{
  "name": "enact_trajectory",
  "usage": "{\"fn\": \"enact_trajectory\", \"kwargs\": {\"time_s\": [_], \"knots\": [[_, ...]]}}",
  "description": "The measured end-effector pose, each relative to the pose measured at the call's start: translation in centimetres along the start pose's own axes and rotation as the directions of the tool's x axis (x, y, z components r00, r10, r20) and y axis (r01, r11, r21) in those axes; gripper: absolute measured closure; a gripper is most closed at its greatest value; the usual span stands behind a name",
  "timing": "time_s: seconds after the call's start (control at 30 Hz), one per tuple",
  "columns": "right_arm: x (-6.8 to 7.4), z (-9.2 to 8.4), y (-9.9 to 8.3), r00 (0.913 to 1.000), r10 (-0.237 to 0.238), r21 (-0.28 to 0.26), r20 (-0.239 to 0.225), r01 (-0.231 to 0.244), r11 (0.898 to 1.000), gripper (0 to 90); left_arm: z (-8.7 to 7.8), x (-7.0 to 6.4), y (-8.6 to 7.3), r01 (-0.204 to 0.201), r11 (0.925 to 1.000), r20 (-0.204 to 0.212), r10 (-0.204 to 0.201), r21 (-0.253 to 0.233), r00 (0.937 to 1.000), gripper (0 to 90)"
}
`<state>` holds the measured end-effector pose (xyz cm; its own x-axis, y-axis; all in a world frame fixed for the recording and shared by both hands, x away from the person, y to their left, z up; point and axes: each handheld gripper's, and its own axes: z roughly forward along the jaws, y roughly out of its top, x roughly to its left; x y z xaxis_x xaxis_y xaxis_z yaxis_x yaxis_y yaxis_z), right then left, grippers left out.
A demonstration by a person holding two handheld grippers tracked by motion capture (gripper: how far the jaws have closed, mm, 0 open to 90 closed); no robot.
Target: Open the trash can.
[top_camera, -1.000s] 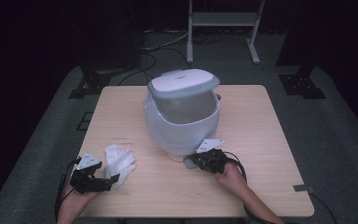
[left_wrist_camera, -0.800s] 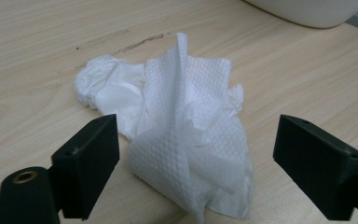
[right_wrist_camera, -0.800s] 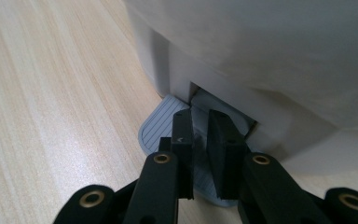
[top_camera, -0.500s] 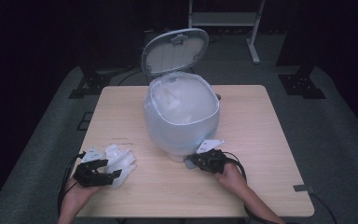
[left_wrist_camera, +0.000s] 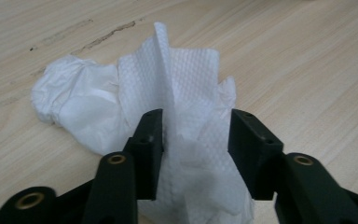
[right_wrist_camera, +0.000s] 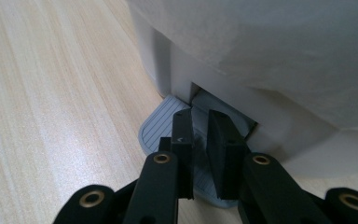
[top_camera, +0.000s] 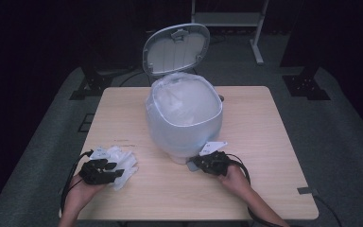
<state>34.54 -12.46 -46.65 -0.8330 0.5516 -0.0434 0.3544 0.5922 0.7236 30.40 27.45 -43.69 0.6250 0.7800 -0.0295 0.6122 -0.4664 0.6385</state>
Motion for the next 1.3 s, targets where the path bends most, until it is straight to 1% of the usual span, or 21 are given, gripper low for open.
{"fn": "enact_trajectory", "kwargs": {"time_s": [0.07,0.13,0.2,0.23,0.3,0.33,0.4,0.47,0.5,0.67,0.73,0.87,0.9,1.0,1.17,1.3], "knots": [[0.0,0.0,0.0,1.0000,0.000,0.000,0.001,0.000,1.000,80.3,0.3,0.2,0.0,-0.001,1.0000,0.003,0.001,0.010,1.0000,60.0],[0.0,0.0,0.0,1.0000,-0.001,-0.001,-0.001,0.001,1.000,80.3,0.6,0.4,0.0,-0.002,0.9996,0.005,0.001,0.028,1.0000,60.3],[0.0,0.0,0.0,1.0000,-0.002,-0.002,-0.002,0.002,1.000,80.2,0.8,0.4,0.0,-0.013,0.9994,0.013,0.012,0.031,0.9998,64.5],[0.0,0.0,0.0,1.0000,-0.003,-0.002,-0.002,0.003,1.000,80.3,0.9,0.4,-0.1,-0.017,0.9993,0.009,0.017,0.034,0.9998,67.1],[0.0,0.0,0.0,1.0000,-0.006,-0.003,-0.003,0.006,1.000,80.2,1.1,0.3,-0.2,-0.044,0.9978,0.003,0.044,0.049,0.9990,74.0],[-0.1,0.0,0.0,1.0000,-0.006,-0.003,-0.004,0.006,1.000,80.2,1.2,0.2,-0.3,-0.070,0.9963,-0.003,0.070,0.050,0.9975,77.7],[-0.1,0.0,0.0,0.9999,-0.009,-0.004,-0.006,0.009,1.000,80.2,1.2,0.3,-0.6,-0.072,0.9966,0.001,0.072,0.041,0.9974,82.6],[0.0,0.0,0.0,0.9999,-0.011,-0.003,-0.005,0.011,1.000,80.2,1.2,0.3,-0.7,-0.086,0.9955,0.000,0.086,0.038,0.9963,86.1],[0.0,0.0,0.0,0.9999,-0.012,-0.003,-0.005,0.012,1.000,80.2,1.2,0.3,-0.8,-0.087,0.9956,0.000,0.087,0.036,0.9962,87.1],[0.0,0.0,0.0,0.9999,-0.009,-0.003,-0.004,0.009,1.000,80.2,1.2,0.3,-0.9,-0.103,0.9942,0.000,0.103,0.032,0.9947,88.5],[0.0,0.0,0.0,0.9999,-0.009,-0.002,-0.005,0.009,1.000,80.2,1.0,0.3,-0.9,-0.115,0.9928,0.000,0.115,0.034,0.9934,88.5],[-0.1,0.0,0.0,0.9999,-0.010,-0.002,-0.005,0.010,1.000,80.2,0.2,0.5,-1.0,-0.105,0.9944,-0.014,0.105,0.013,0.9944,88.5],[-0.1,0.0,0.0,0.9999,-0.011,-0.003,-0.005,0.011,1.000,80.2,-0.1,0.5,-1.0,-0.096,0.9954,-0.013,0.096,0.003,0.9953,88.5],[-0.1,0.0,0.0,0.9999,-0.012,-0.003,-0.006,0.012,1.000,80.2,-0.9,0.6,-0.9,-0.088,0.9956,-0.010,0.088,-0.032,0.9961,88.5],[-0.1,0.0,0.0,0.9999,-0.011,-0.003,-0.006,0.011,1.000,80.2,-2.1,0.8,-0.5,-0.082,0.9941,-0.008,0.081,-0.072,0.9967,88.5],[0.0,0.0,0.0,0.9999,-0.013,-0.002,-0.004,0.013,1.000,80.2,-3.0,0.9,-0.2,-0.083,0.9937,-0.006,0.083,-0.075,0.9965,88.5]]}}
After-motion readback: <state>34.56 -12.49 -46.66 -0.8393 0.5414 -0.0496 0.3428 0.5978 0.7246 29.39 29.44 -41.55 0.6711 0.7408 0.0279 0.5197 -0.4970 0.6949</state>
